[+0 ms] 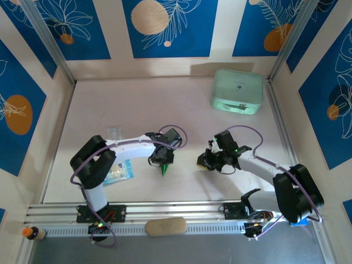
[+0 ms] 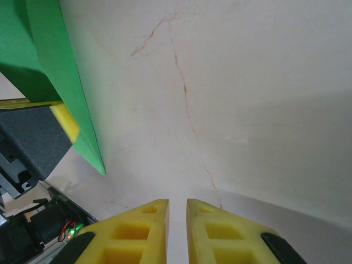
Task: Fold a paper plane with a square sheet of paper (pick it up from the middle)
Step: Turn over a paper plane at the center of the table.
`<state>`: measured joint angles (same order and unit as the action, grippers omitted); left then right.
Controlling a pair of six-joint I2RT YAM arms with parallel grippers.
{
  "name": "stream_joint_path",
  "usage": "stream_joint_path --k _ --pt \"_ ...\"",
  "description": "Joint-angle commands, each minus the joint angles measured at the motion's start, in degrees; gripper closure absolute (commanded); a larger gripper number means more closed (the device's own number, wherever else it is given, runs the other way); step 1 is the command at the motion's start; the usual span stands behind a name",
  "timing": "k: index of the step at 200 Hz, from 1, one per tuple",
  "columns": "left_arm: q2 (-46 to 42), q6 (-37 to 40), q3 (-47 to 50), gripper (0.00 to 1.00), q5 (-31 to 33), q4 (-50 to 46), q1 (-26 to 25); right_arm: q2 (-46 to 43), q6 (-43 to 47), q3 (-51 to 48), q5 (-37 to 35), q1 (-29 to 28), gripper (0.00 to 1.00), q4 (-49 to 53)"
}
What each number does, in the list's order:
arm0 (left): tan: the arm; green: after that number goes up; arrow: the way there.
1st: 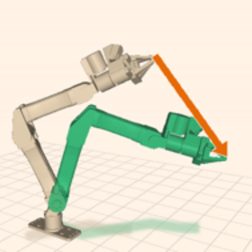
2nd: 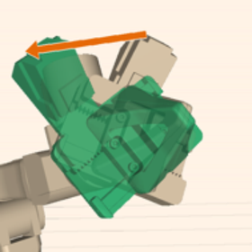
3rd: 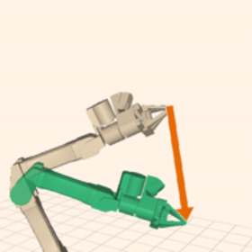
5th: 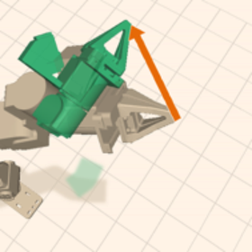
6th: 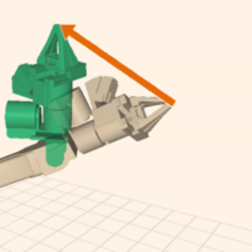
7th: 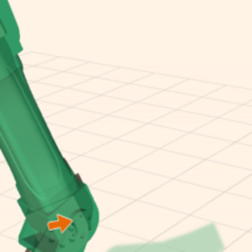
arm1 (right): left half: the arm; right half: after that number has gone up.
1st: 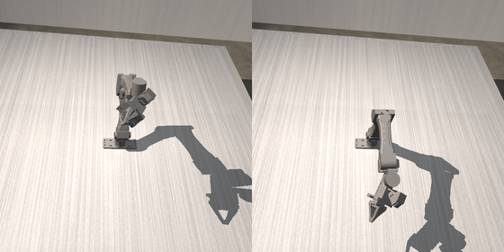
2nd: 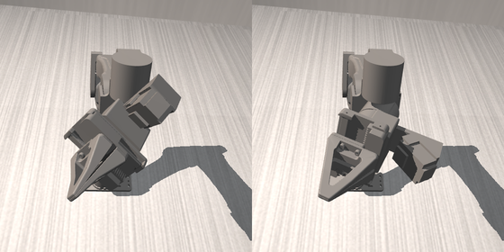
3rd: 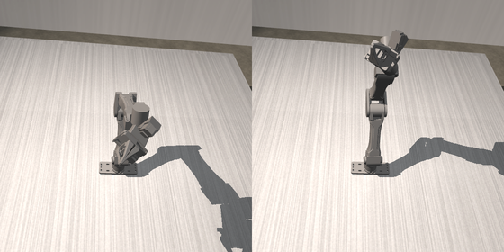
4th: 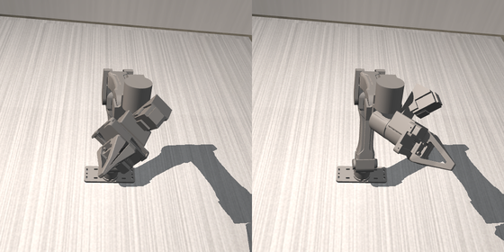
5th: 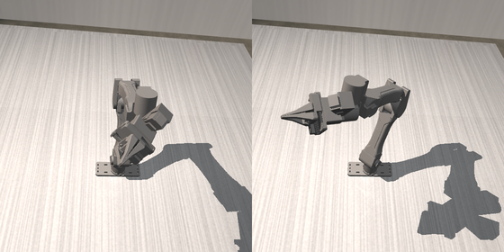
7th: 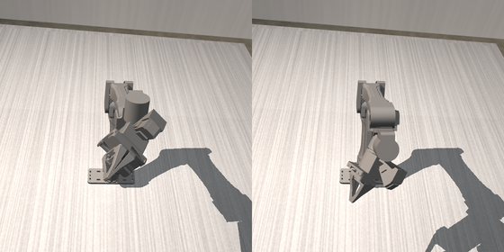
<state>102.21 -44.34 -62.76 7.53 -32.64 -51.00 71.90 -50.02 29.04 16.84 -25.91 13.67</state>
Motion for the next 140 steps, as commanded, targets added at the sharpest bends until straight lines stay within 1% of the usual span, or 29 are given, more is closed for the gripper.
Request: stream_joint_path --k 1,54,74,88,111,140 --pt "1.3 1.4 -2.0 0.79 1.6 -2.7 -0.8 0.4 -0.7 0.8 0.0 -0.3 0.84 1.2" --pt "5.2 0.5 -3.2 0.71 2.9 -4.5 -1.8 -0.5 -0.5 1.0 -0.5 -0.3 0.84 2.1" --pt "6.8 -0.8 -4.3 0.68 4.2 -6.2 -2.1 -1.6 0.1 1.4 -1.1 0.0 0.84 3.6" --pt "7.8 -1.8 -5.0 0.63 5.1 -7.1 -2.3 -2.5 0.5 1.6 -1.6 0.3 0.84 4.6" --pt "9.4 -3.4 -6.1 0.58 5.3 -7.8 -2.6 -4.2 1.0 1.8 -1.8 1.0 0.84 5.8" --pt "10.6 -6.4 -7.4 0.55 4.7 -8.0 -2.9 -6.1 1.4 1.5 -1.7 2.2 0.84 6.4"
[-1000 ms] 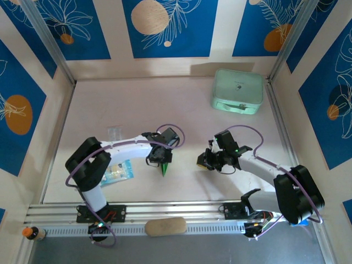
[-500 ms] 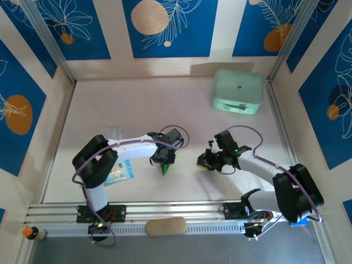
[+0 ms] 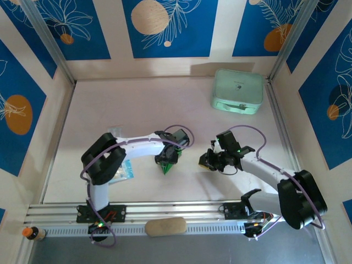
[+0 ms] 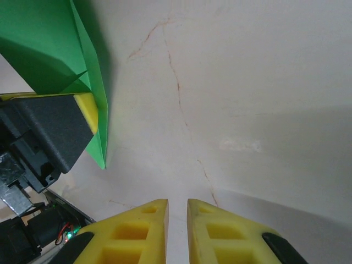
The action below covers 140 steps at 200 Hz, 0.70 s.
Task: Fold a paper plane with a square sheet of paper (pick it up from the middle)
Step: Turn over a paper plane at the center of the table.
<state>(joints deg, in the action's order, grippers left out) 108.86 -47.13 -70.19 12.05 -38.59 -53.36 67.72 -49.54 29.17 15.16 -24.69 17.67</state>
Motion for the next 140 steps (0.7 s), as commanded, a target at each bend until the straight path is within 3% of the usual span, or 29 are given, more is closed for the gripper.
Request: stream_joint_path --k 1,47,140 --pt "4.0 -3.8 0.0 0.55 0.2 -2.0 -0.5 -1.9 0.9 1.4 0.0 1.0 0.84 2.5" --pt "3.3 -7.5 -2.7 0.54 1.0 -3.4 -1.9 -4.4 2.8 2.5 -0.6 2.9 0.82 4.9" --pt "-12.9 -9.9 -0.3 0.47 6.2 -3.9 -2.6 -14.5 12.8 10.4 -18.5 9.3 0.64 12.9"
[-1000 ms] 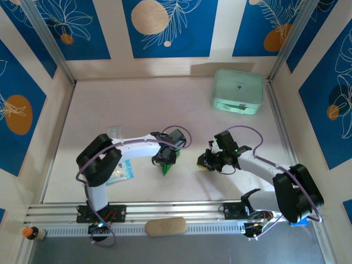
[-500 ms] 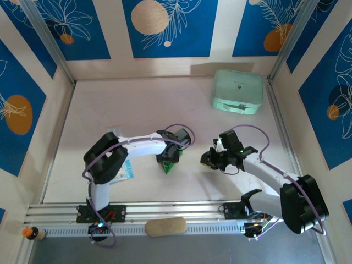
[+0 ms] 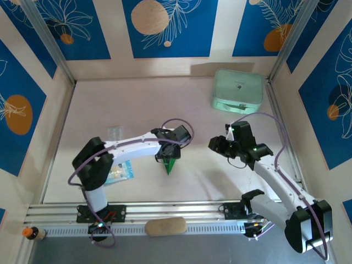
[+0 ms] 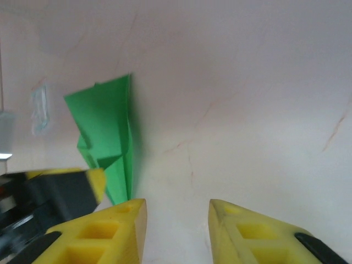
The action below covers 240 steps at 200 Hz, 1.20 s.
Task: Fold a paper plane with a square sheet of paper (pick it up from the middle)
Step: Turn over a paper plane at the center of the table, then reset both arms
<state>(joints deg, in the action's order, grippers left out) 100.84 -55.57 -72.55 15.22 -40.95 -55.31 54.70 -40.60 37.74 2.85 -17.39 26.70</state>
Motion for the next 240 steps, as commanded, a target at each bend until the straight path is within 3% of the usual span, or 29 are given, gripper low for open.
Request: stream_joint_path --k 1,28,44,62,75,94,137,158,168,188,197,209,221,229,240 --pt "-5.2 -1.5 2.1 0.47 3.2 -1.5 -0.6 -1.5 4.0 1.9 -6.6 2.0 0.63 3.9" --pt "-13.9 0.9 6.3 0.46 10.8 -0.5 -0.3 -4.2 11.2 2.5 -19.4 2.5 0.58 1.1" --pt "-19.1 5.2 9.3 0.37 17.7 0.0 1.1 -4.9 19.7 -1.4 -26.5 2.9 0.52 -8.9" --pt "-24.4 12.6 14.2 0.27 24.5 3.0 5.2 -3.5 31.1 -8.4 -27.4 3.8 0.49 -25.3" --pt "-28.1 18.7 18.4 0.17 28.6 7.2 9.3 0.4 33.7 -12.1 -27.6 5.8 0.46 -35.6" --pt "-33.4 30.0 25.7 0.12 33.3 18.4 15.7 8.7 36.4 -13.2 -25.1 8.5 0.45 -43.4" --pt "-37.9 43.6 36.7 0.10 26.8 39.1 30.9 18.2 37.4 -18.1 -10.9 13.5 0.45 -65.1" --pt "-34.4 50.8 41.9 0.09 24.1 51.9 34.5 20.6 38.6 -18.9 -6.0 15.7 0.45 -70.9" --pt "-32.8 49.6 40.4 0.08 21.9 50.0 36.6 22.6 36.9 -19.2 -2.8 17.3 0.45 -73.4" --pt "-29.7 53.0 41.1 0.07 16.8 57.8 38.8 31.0 37.5 -20.9 -0.6 17.6 0.43 -84.2" --pt "-27.9 55.4 43.5 0.07 14.4 64.2 39.6 34.0 37.9 -20.6 -0.4 16.9 0.38 -88.9" --pt "-24.7 58.5 46.7 0.07 13.1 73.8 40.2 31.0 37.5 -16.4 -4.0 16.4 0.36 -75.8" --pt "-20.6 61.0 49.6 0.07 11.5 83.5 40.6 33.7 34.4 -14.4 -10.7 16.4 0.31 -76.3" --pt "-18.4 63.1 49.9 0.06 11.0 87.7 40.9 32.4 34.3 -14.1 -9.2 17.3 0.02 -73.1" --pt "-17.7 63.4 49.6 0.07 6.2 86.9 42.2 33.1 34.6 -14.6 -10.7 16.6 0.01 -75.2"
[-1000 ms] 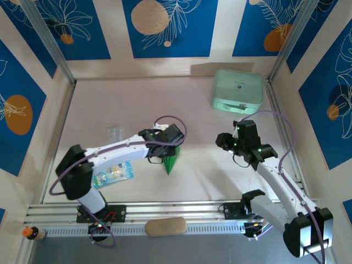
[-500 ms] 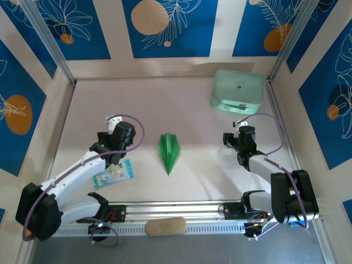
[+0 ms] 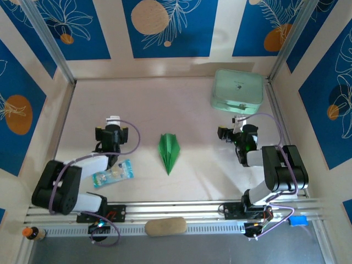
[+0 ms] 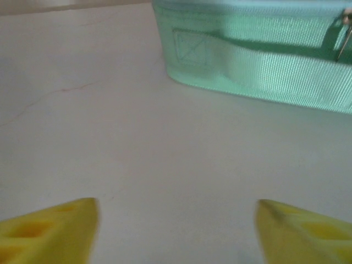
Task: Fold a paper plane with a square sheet of paper (pick it up from the middle)
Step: Reset both arms
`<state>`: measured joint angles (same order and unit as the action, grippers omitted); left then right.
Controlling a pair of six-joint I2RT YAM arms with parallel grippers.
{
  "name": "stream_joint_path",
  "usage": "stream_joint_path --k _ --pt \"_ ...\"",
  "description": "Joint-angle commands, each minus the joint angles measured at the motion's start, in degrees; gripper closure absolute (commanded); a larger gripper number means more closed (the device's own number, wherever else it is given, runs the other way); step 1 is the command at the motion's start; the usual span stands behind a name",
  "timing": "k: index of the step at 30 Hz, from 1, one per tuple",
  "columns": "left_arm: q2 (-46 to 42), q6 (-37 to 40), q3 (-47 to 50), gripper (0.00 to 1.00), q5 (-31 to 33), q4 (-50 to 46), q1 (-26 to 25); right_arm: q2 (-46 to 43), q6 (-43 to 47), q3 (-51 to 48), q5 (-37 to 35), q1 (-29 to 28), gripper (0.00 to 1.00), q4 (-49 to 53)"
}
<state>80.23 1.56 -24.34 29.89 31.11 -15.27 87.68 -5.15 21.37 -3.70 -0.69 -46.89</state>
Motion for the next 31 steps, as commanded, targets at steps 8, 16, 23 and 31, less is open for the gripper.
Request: stream_joint_path --k 8,16,23,31 --pt "7.3 -2.5 3.1 0.01 -16.9 19.1 11.1 -0.5 -0.8 1.9 -4.6 -0.2 0.01 -0.3" --pt "9.7 1.2 2.7 0.00 -25.2 22.8 10.9 -0.4 -0.6 2.0 -4.8 -0.5 0.01 -0.5" --pt "9.3 -0.6 4.1 0.00 -20.0 24.9 10.9 -0.4 -0.6 2.0 -4.8 -0.5 0.01 -0.6" --pt "9.3 -0.4 4.0 0.00 -20.3 24.9 10.9 -0.4 -0.6 2.0 -4.0 -0.2 0.01 -0.3"
